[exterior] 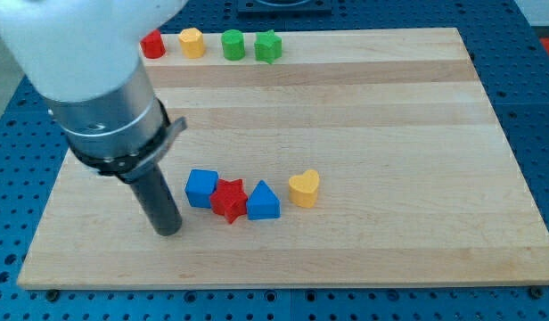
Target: Move the blue cube towards the center of the board
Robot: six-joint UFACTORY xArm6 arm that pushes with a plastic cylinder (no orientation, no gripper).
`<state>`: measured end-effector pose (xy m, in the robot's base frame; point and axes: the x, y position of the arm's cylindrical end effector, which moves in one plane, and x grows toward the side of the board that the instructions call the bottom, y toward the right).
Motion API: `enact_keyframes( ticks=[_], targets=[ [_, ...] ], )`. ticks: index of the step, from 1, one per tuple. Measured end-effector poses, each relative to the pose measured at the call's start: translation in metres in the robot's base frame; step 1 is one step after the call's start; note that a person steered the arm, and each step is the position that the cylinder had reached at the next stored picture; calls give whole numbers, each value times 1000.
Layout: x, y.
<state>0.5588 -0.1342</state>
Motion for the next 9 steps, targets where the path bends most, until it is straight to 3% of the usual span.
enact_keyframes(
  ticks=[3,7,9],
  targets=[
    [-28,32],
    [-102,35],
    [-112,15]
  ],
)
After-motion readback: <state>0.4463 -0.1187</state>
